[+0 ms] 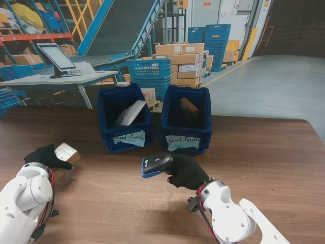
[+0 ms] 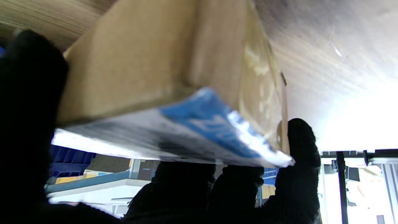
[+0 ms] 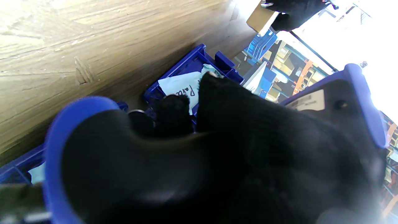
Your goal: Scan and sort packages by packaging type
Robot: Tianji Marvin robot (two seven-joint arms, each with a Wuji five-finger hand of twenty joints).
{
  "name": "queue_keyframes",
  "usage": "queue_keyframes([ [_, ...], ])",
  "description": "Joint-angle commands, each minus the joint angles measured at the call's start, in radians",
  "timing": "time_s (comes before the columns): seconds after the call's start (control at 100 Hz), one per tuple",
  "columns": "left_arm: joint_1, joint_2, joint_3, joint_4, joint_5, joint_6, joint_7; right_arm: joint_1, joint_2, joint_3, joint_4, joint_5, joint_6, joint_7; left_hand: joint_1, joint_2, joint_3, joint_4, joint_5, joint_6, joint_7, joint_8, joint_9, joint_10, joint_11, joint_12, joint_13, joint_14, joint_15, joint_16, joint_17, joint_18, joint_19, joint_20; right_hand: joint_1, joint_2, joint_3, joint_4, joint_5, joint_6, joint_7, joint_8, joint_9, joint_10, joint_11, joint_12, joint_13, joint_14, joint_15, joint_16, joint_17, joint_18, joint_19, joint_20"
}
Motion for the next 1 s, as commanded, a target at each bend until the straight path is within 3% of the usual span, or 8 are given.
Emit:
queue_keyframes([
  [0.0, 0.019, 0.000, -0.009, -0.042, -0.008, -0.002, -0.016, -0.008, -0.007, 0.001, -0.012, -0.001, -0.001, 0.007, 0.475, 0.135, 0.338, 0.076, 0.090, -0.263, 0.336, 0.099, 0.105, -0.151, 0.113, 0.033, 0.123, -0.103, 0.272, 0.093, 0.004, 0.067, 0.033, 0.023, 0.094, 0.053, 0.085, 0.013, 0.065, -0.040, 0.024, 0.020, 0.013, 0.021, -0.005, 0.004, 0.015, 0.017, 0.007, 0.018, 0.013, 0.000, 0.031, 0.020],
  [0.13, 0.067, -0.004, -0.040, -0.125, -0.021, -0.001, -0.030, -0.013, -0.009, 0.005, -0.017, -0.004, 0.001, -0.002, 0.478, 0.140, 0.331, 0.075, 0.087, -0.261, 0.333, 0.100, 0.102, -0.149, 0.109, 0.035, 0.123, -0.103, 0.271, 0.094, 0.001, 0.065, 0.026, 0.025, 0.094, 0.053, 0.084, 0.012, 0.065, -0.040, 0.024, 0.020, 0.012, 0.021, -0.006, 0.004, 0.015, 0.016, 0.006, 0.018, 0.014, 0.003, 0.032, 0.020],
  [0.32, 0.130, -0.006, -0.065, -0.237, -0.007, -0.046, -0.038, -0.024, -0.010, 0.019, -0.033, -0.005, 0.013, -0.009, 0.478, 0.148, 0.320, 0.073, 0.082, -0.260, 0.329, 0.101, 0.099, -0.149, 0.104, 0.036, 0.116, -0.107, 0.267, 0.093, 0.000, 0.061, 0.021, 0.028, 0.094, 0.053, 0.084, 0.012, 0.065, -0.040, 0.024, 0.020, 0.013, 0.022, -0.006, 0.004, 0.014, 0.016, 0.006, 0.017, 0.014, 0.005, 0.032, 0.021],
  [0.45, 0.167, -0.014, -0.060, -0.301, -0.012, -0.072, 0.000, -0.035, -0.011, 0.033, -0.046, -0.006, 0.023, -0.012, 0.483, 0.153, 0.310, 0.072, 0.078, -0.261, 0.326, 0.105, 0.098, -0.148, 0.100, 0.037, 0.114, -0.108, 0.265, 0.093, 0.000, 0.058, 0.017, 0.029, 0.094, 0.052, 0.084, 0.012, 0.065, -0.040, 0.024, 0.020, 0.013, 0.022, -0.006, 0.004, 0.014, 0.017, 0.006, 0.018, 0.013, 0.004, 0.031, 0.021],
  [0.68, 0.206, -0.021, -0.019, -0.382, -0.007, -0.132, 0.047, -0.067, -0.011, 0.061, -0.066, -0.002, 0.032, -0.015, 0.484, 0.156, 0.306, 0.074, 0.078, -0.265, 0.323, 0.108, 0.098, -0.152, 0.096, 0.039, 0.111, -0.110, 0.261, 0.092, -0.001, 0.055, 0.014, 0.031, 0.095, 0.051, 0.085, 0.012, 0.065, -0.040, 0.024, 0.020, 0.013, 0.022, -0.005, 0.004, 0.015, 0.017, 0.007, 0.018, 0.013, 0.003, 0.031, 0.020],
  [0.99, 0.210, -0.028, 0.090, -0.411, -0.016, -0.215, 0.122, -0.122, -0.012, 0.105, -0.089, 0.013, 0.033, -0.018, 0.485, 0.157, 0.303, 0.074, 0.078, -0.267, 0.321, 0.116, 0.096, -0.153, 0.093, 0.043, 0.108, -0.111, 0.254, 0.093, -0.006, 0.050, 0.007, 0.030, 0.094, 0.052, 0.085, 0.012, 0.065, -0.040, 0.024, 0.020, 0.014, 0.021, -0.005, 0.004, 0.015, 0.017, 0.007, 0.018, 0.013, 0.000, 0.031, 0.019],
])
